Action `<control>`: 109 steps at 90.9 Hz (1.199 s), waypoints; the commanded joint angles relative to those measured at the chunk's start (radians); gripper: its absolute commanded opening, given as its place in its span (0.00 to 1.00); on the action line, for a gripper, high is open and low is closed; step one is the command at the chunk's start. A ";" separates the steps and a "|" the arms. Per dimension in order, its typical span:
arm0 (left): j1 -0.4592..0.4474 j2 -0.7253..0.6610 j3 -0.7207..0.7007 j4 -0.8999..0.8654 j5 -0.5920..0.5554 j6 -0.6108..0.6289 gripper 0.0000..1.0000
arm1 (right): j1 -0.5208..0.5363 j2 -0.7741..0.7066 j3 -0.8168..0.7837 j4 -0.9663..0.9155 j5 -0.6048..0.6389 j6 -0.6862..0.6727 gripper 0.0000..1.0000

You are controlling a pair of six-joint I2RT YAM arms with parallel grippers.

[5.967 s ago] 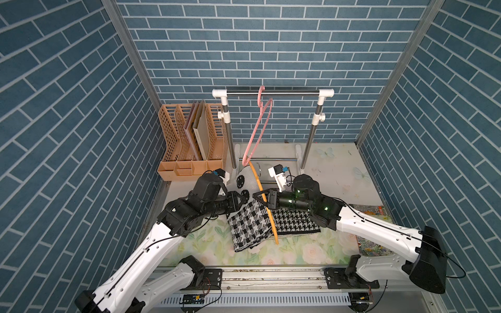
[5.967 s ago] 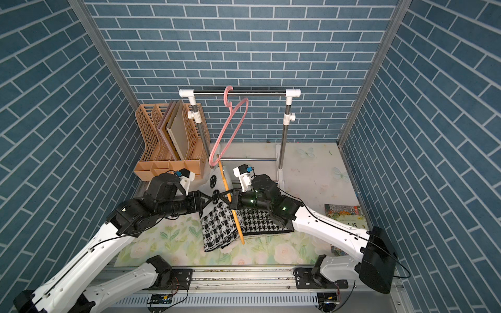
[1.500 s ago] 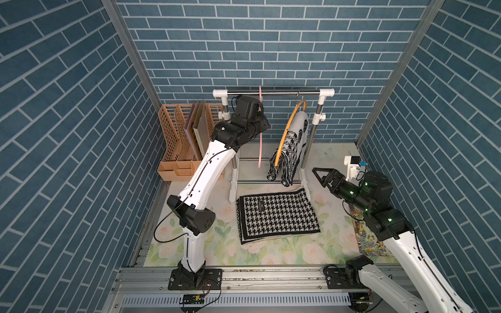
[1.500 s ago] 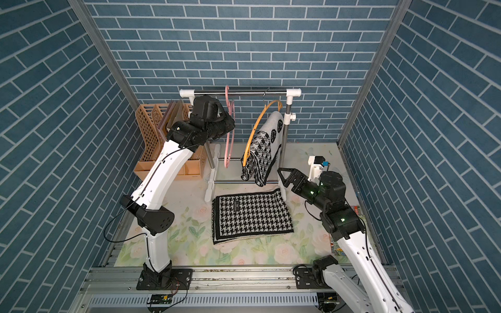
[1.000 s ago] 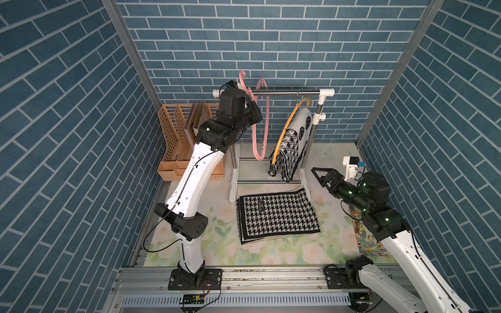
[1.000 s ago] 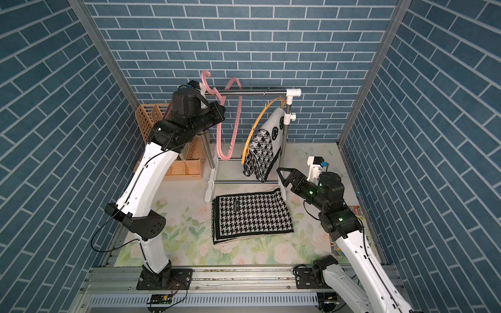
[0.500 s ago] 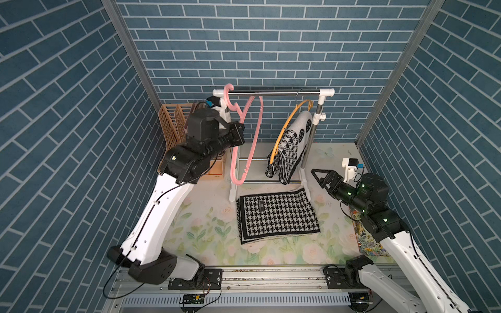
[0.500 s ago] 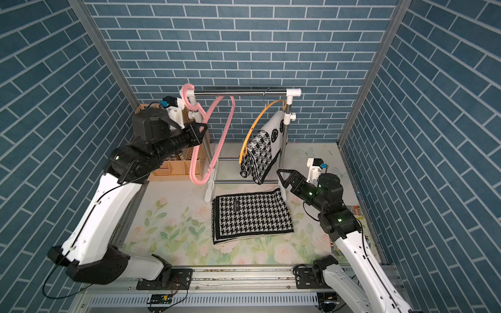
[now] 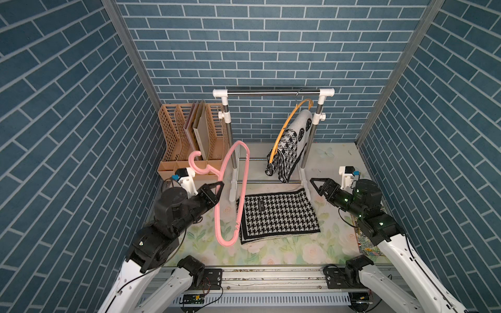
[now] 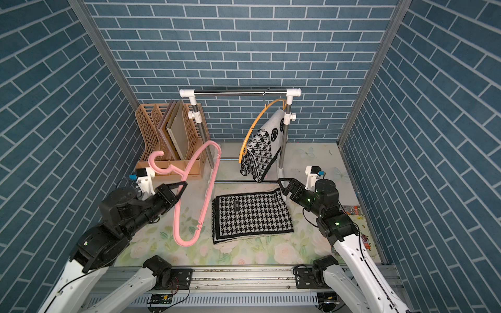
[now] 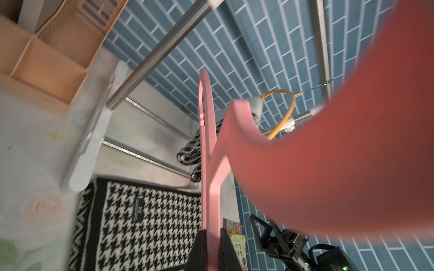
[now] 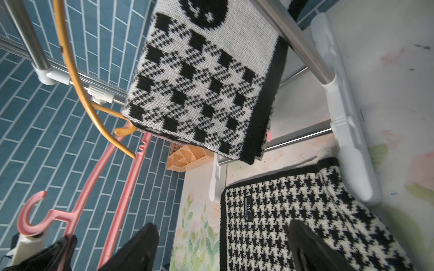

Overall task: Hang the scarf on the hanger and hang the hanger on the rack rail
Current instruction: Pick up the hanger from the clothesline, then hang the scarf on the hanger.

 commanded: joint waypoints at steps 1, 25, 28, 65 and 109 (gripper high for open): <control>0.004 -0.095 -0.178 0.148 0.034 -0.176 0.00 | -0.002 -0.026 -0.052 -0.077 0.024 -0.066 0.89; 0.000 -0.114 -0.399 0.318 0.001 -0.186 0.00 | -0.002 -0.054 -0.177 -0.143 0.043 -0.121 0.88; -0.001 -0.116 -0.425 0.355 -0.002 -0.198 0.00 | -0.002 -0.067 -0.191 -0.143 0.049 -0.121 0.88; -0.530 0.023 -0.644 0.762 -0.520 -0.282 0.00 | -0.001 -0.098 -0.292 -0.099 0.108 -0.109 0.88; -0.836 0.525 -0.551 1.027 -0.921 -0.396 0.00 | -0.002 -0.008 -0.344 -0.017 0.131 -0.218 0.90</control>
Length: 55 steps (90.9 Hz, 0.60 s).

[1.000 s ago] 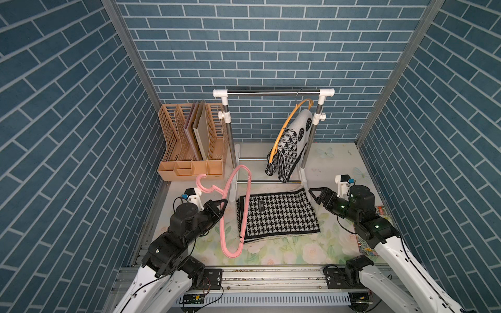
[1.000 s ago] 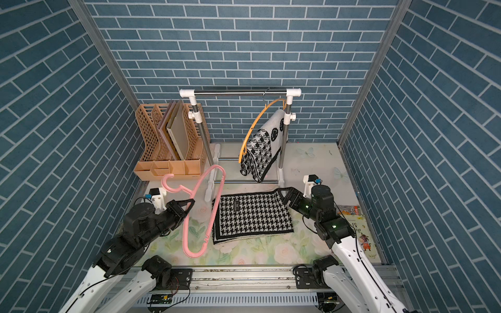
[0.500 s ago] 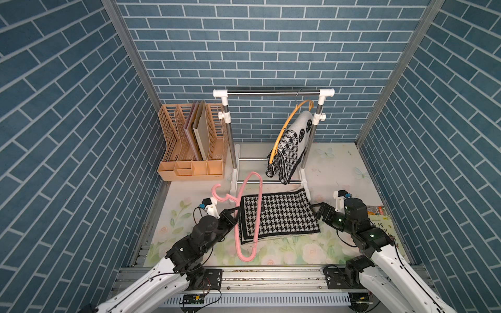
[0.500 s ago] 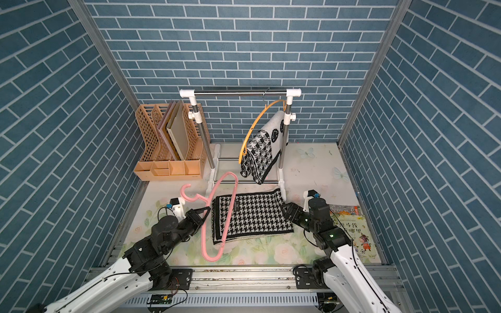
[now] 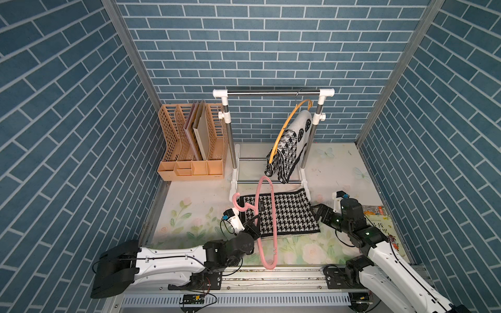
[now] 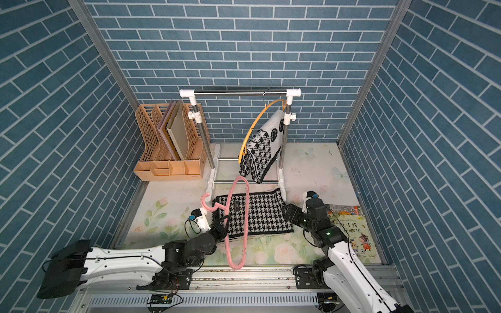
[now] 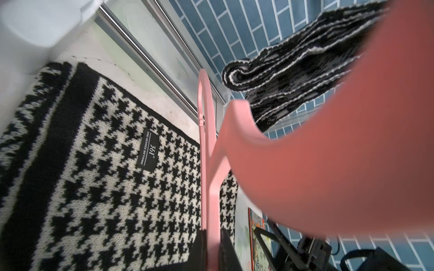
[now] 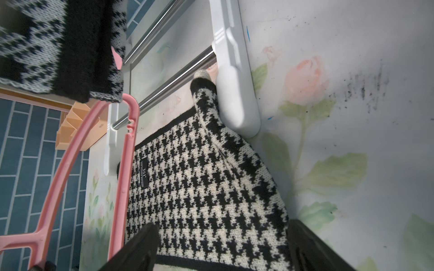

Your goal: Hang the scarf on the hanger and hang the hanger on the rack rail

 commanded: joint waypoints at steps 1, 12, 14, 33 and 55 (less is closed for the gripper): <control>-0.015 0.078 0.039 0.113 -0.069 -0.027 0.00 | -0.002 0.033 -0.019 0.047 0.006 -0.080 0.90; -0.035 0.184 0.046 0.172 -0.068 -0.046 0.00 | -0.004 0.099 -0.001 0.020 0.032 -0.131 0.88; -0.037 0.199 0.045 0.182 -0.068 -0.049 0.00 | -0.002 0.113 0.001 0.022 0.031 -0.144 0.88; -0.036 0.283 0.033 0.245 -0.095 -0.083 0.00 | -0.004 0.204 0.013 0.068 0.035 -0.221 0.87; -0.042 0.467 0.066 0.383 -0.046 -0.090 0.00 | -0.007 0.276 0.000 0.165 -0.023 -0.275 0.86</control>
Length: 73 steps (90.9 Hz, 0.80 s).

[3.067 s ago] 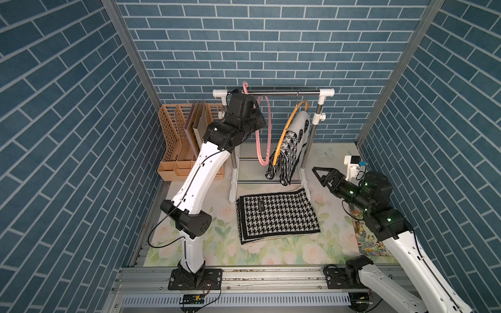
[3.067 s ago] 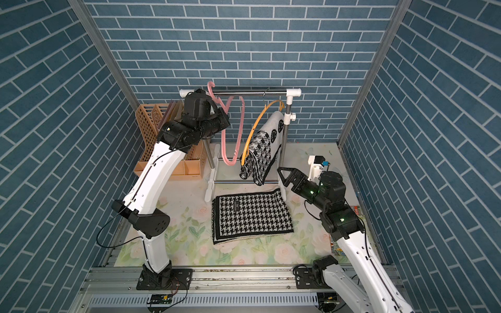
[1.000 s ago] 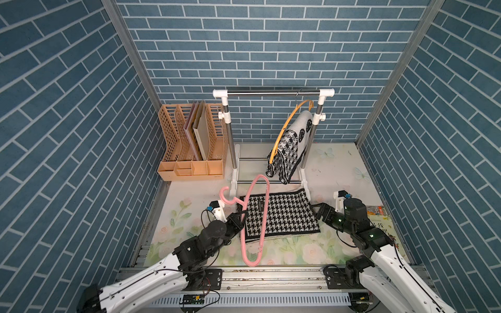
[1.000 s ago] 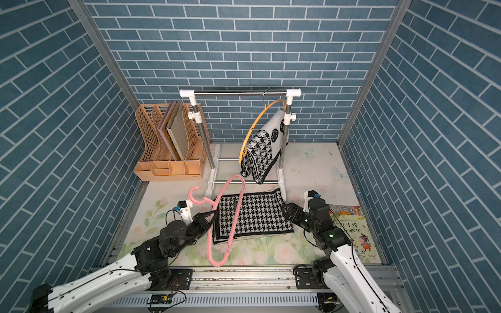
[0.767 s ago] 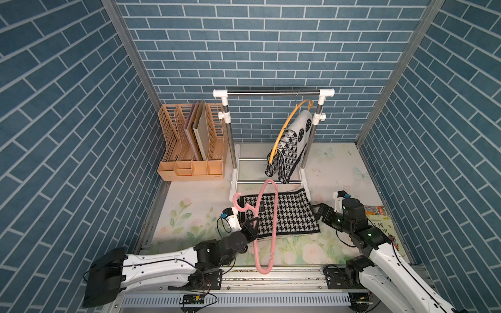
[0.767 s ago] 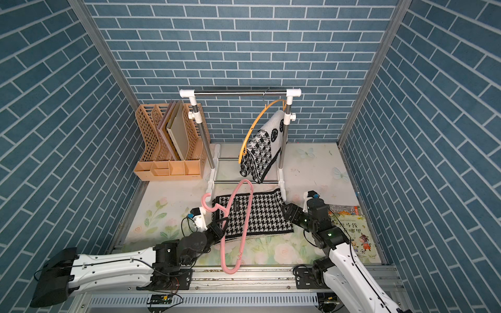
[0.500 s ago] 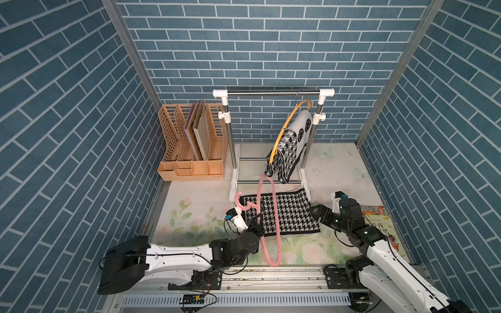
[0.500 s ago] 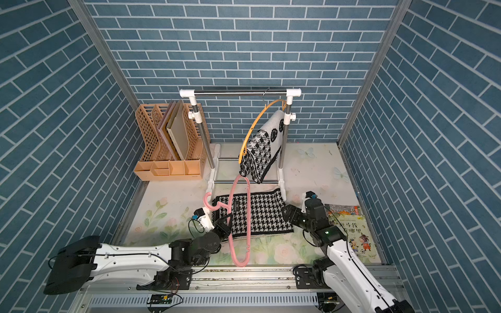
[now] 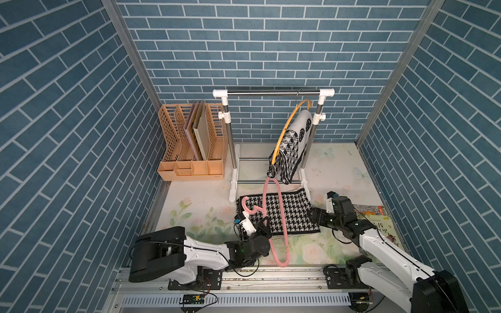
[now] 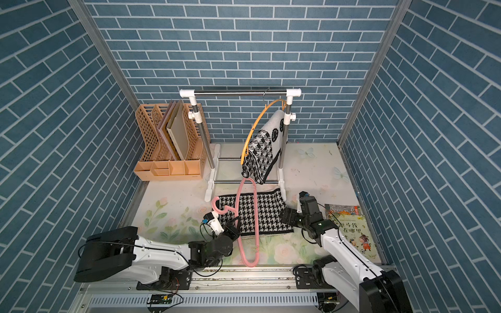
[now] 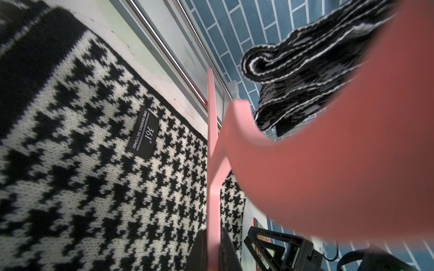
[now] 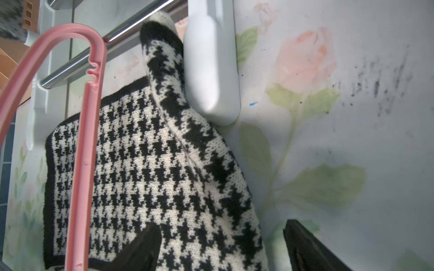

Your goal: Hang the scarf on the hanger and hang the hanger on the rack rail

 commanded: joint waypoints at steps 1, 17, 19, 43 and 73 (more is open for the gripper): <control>-0.009 0.070 0.031 0.072 0.022 -0.006 0.00 | -0.005 0.032 0.009 0.064 -0.032 -0.069 0.86; -0.009 0.127 0.049 0.060 0.010 -0.062 0.00 | -0.013 0.065 0.017 0.058 -0.064 -0.107 0.85; -0.009 0.136 0.048 0.063 0.009 -0.072 0.00 | -0.016 0.067 0.017 0.055 -0.066 -0.112 0.84; -0.010 0.225 0.127 -0.033 0.028 -0.104 0.00 | -0.047 0.115 0.005 0.072 -0.096 -0.117 0.77; -0.032 0.247 0.201 -0.303 -0.020 -0.253 0.00 | -0.062 0.221 0.018 0.096 -0.165 -0.149 0.65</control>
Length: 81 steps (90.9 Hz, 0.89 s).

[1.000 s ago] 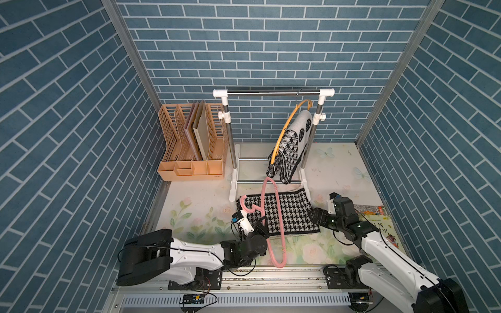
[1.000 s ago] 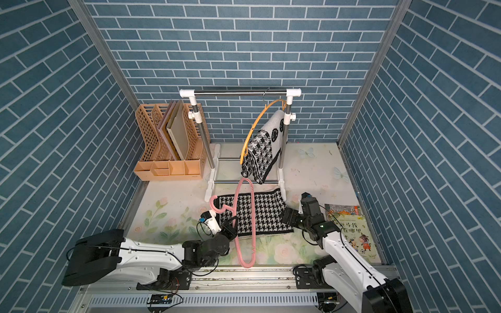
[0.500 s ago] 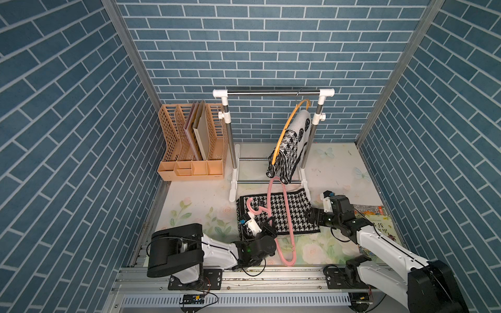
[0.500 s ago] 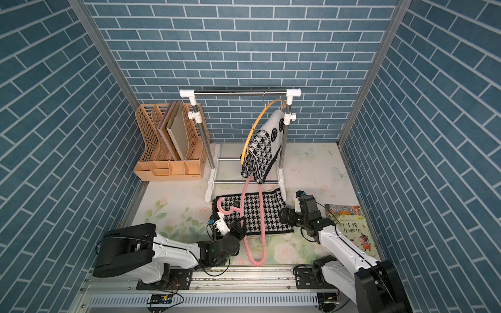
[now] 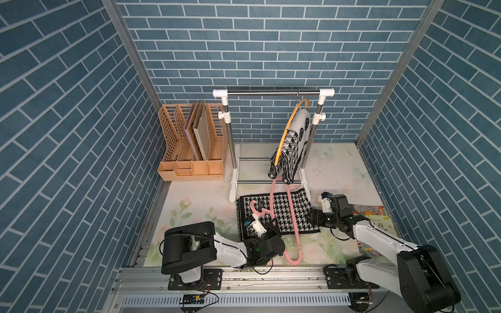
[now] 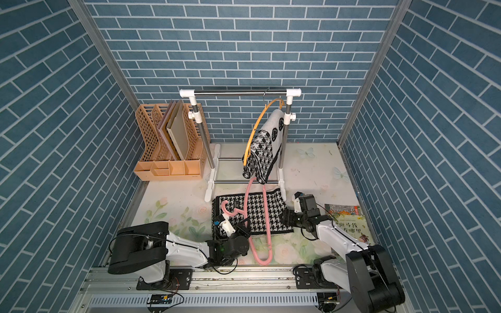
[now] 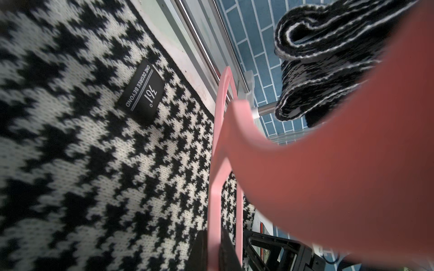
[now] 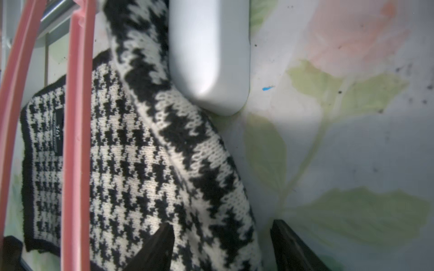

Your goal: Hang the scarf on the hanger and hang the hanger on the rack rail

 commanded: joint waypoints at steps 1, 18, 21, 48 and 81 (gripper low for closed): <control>-0.016 0.023 0.032 -0.234 -0.002 -0.076 0.00 | -0.007 0.020 0.010 0.010 -0.040 -0.035 0.64; -0.035 0.021 0.034 -0.294 -0.022 -0.126 0.00 | -0.007 0.023 0.013 0.014 -0.077 -0.041 0.50; -0.037 0.017 0.033 -0.295 -0.025 -0.126 0.00 | -0.007 0.022 0.014 0.013 -0.082 -0.041 0.46; -0.038 0.018 0.023 -0.273 -0.034 -0.112 0.00 | -0.007 -0.036 0.086 -0.044 -0.148 -0.034 0.01; -0.024 -0.005 0.021 -0.268 -0.036 -0.068 0.00 | 0.104 -0.139 0.160 0.014 -0.353 0.094 0.00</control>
